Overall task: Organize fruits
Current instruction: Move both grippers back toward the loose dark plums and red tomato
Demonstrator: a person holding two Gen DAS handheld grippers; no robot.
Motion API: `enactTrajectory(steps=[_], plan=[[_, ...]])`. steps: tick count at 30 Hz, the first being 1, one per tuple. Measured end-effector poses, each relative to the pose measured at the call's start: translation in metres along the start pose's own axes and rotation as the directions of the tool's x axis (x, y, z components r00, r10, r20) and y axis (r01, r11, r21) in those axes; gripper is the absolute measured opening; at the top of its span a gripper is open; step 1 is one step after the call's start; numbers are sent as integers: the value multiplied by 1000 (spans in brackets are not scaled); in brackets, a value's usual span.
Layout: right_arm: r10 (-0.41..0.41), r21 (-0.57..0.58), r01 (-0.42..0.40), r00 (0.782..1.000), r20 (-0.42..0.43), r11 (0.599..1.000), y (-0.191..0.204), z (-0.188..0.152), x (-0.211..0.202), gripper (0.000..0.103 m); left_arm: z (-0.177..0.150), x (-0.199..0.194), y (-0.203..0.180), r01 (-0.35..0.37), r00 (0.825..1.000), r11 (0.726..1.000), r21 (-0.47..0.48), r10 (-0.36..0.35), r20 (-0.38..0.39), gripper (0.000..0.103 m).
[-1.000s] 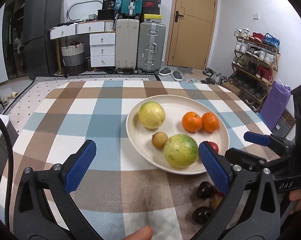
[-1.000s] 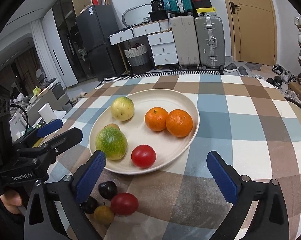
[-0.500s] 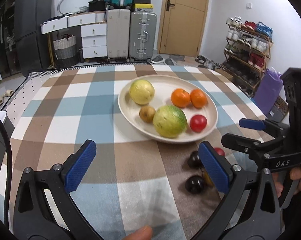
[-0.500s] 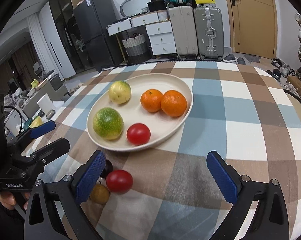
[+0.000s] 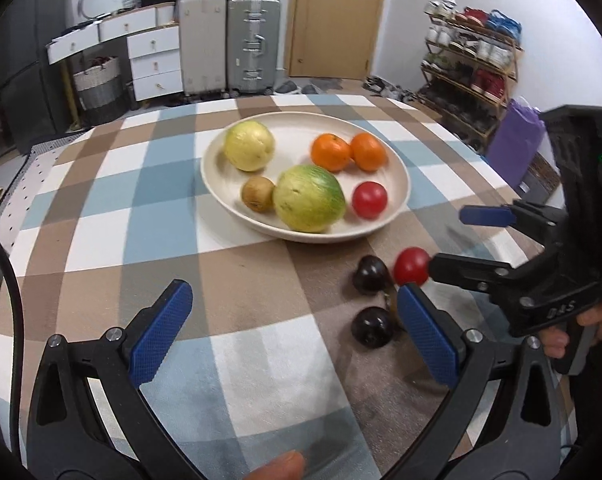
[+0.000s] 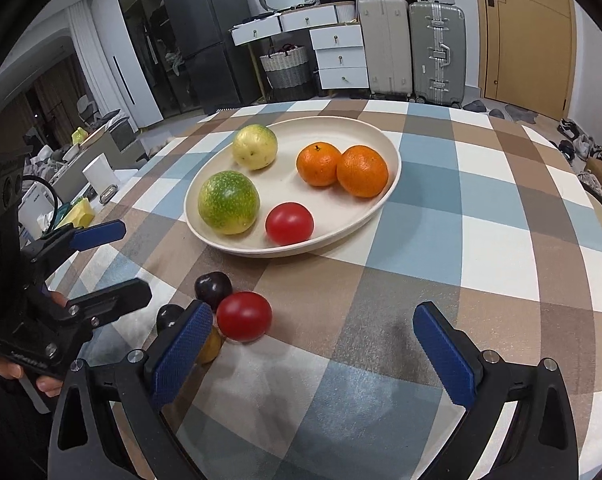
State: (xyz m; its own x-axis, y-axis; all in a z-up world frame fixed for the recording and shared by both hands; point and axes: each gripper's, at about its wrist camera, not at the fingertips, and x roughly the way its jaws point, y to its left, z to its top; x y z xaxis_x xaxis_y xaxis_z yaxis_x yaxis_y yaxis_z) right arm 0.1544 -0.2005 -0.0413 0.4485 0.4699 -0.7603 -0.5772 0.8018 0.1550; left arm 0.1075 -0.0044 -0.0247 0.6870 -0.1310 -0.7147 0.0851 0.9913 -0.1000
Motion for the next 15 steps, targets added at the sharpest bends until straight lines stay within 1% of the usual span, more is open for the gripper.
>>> enactTrajectory(steps=[2,6,15], plan=[[3,0,-3,1000,-7,1000,0,-1,2,103,-1,1,-2,1,1000,1000,13,-1,-12,102],[3,1,-3,1000,-9,1000,0,-1,2,103,-5,4,-8,26,999,999,47,-24,-47,102],[14,3,-14,1000,-12,1000,2,-1,3,103,-13,16,-20,39,993,993,110,-25,-118,102]])
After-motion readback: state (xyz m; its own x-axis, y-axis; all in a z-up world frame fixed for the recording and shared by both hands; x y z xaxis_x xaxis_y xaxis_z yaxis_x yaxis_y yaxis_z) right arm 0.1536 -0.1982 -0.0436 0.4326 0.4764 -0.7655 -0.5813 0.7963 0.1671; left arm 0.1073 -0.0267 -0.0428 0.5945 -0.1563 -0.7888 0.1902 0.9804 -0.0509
